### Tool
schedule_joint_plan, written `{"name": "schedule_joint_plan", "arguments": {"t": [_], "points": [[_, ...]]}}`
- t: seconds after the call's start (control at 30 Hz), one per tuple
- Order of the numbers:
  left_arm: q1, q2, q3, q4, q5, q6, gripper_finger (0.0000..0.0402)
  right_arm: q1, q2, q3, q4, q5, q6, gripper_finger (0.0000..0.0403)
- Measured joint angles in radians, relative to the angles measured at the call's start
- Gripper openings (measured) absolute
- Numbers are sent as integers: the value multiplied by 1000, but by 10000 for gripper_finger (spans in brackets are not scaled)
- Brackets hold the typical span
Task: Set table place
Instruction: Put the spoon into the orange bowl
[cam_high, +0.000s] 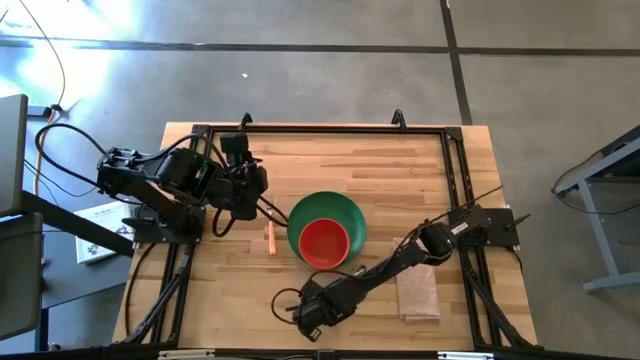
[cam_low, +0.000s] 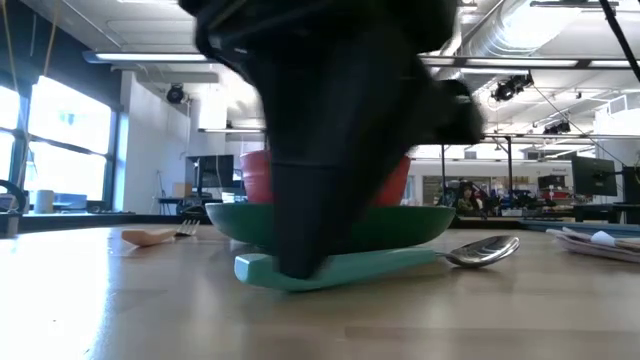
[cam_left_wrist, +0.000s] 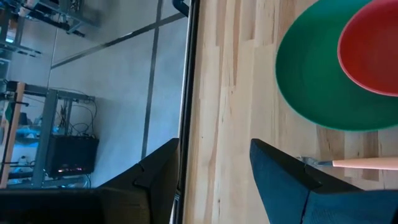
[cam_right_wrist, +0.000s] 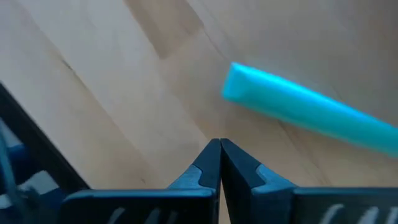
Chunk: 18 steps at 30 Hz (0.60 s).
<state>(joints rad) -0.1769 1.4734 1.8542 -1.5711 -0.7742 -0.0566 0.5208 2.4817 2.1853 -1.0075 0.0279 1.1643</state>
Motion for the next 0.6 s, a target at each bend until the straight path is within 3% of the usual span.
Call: {"name": "schedule_joint_plan", "arguments": {"t": [0.33,0.6], "points": [[0,0,0,0,0,-3,184,-25,1,63,-19,179,-43,0],[0,0,0,0,0,-3,184,-43,17,59,5,201,-92,0]]}}
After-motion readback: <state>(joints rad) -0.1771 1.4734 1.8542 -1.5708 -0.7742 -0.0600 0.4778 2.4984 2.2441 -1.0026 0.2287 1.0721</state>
